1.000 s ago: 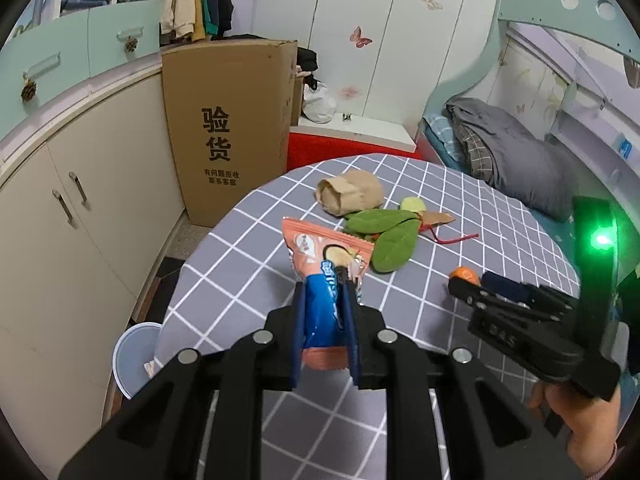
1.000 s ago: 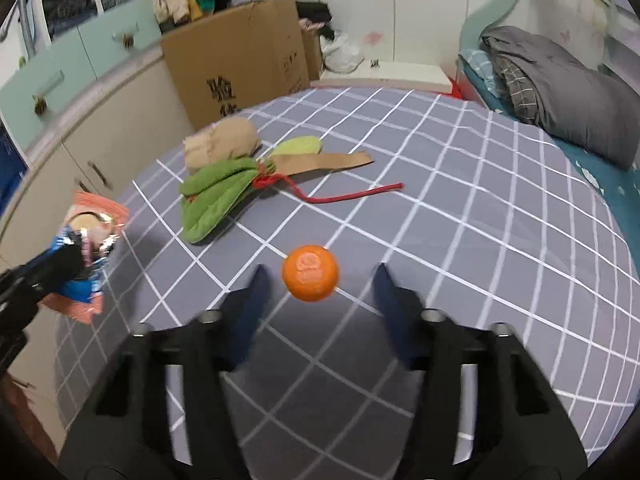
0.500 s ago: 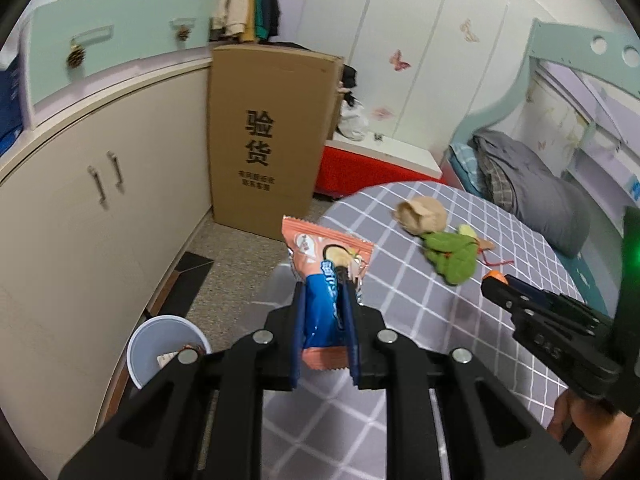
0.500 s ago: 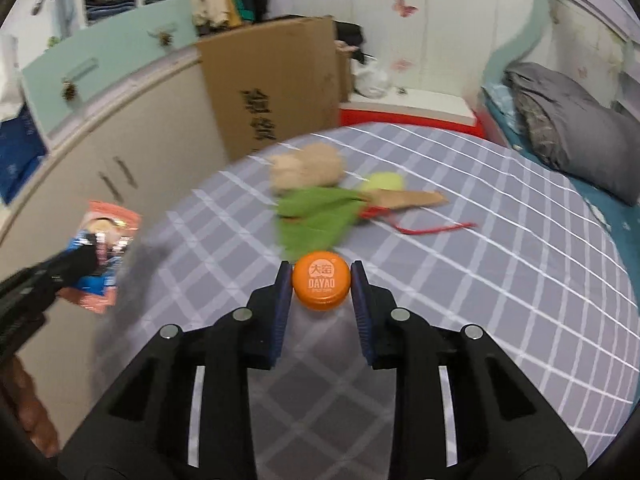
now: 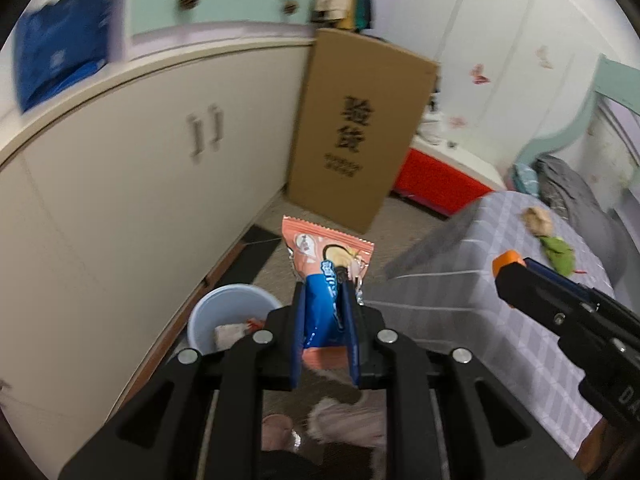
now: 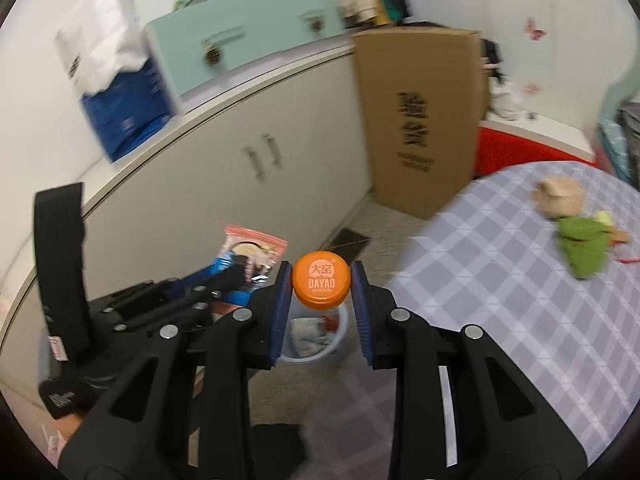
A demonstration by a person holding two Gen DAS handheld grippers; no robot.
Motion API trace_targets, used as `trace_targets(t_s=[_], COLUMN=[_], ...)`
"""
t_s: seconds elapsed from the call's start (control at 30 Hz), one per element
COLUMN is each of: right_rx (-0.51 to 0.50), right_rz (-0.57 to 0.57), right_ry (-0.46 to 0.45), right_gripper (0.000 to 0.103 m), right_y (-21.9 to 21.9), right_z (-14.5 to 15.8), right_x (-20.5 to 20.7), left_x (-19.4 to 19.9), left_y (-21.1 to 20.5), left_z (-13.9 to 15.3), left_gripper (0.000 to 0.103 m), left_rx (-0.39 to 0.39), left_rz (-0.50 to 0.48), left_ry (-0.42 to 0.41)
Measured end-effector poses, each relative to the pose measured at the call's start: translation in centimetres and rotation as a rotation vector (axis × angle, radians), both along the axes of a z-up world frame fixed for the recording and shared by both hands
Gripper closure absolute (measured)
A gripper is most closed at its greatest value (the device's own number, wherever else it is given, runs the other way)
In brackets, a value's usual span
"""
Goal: Collect trash
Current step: 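Carry the snack packet and orange cap over the wastebasket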
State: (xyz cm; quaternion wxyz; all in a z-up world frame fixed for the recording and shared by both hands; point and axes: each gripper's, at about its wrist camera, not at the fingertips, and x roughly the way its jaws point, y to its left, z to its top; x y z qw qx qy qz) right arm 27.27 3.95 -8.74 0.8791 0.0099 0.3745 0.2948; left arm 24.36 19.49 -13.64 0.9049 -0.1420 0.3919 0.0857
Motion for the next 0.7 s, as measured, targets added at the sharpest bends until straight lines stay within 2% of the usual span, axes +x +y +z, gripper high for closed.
trace_targets(t_s=[0.13,0.33,0.5,0.7], right_rx=[0.017,-0.001,0.014,0.061], right_rz=[0.062,0.11,0.095,0.016], right_ry=[0.046,0.113,0.133,0.106], right_gripper=[0.074,0.074,0.074,0.074], right_y=[5.1,10.2,12.0,11.9], right_z=[-2.0,-6.0,-8.3,-9.4], right_x=[-0.2,0.3,1.4,3.4], left_x=[-1.2,-1.6,-0.1,3.5], left_y=[3.7,6.8,9.1,11.5], left_z=[-2.3,-5.6,-7.9,-8.5], left_gripper=[0.086,0.086,0.086,0.084], left_rx=[-0.021,-0.044,-0.051,-0.054], left_rz=[0.062,0.098,0.117,0.144], left_ry=[0.044,0.11,0.149,0.152])
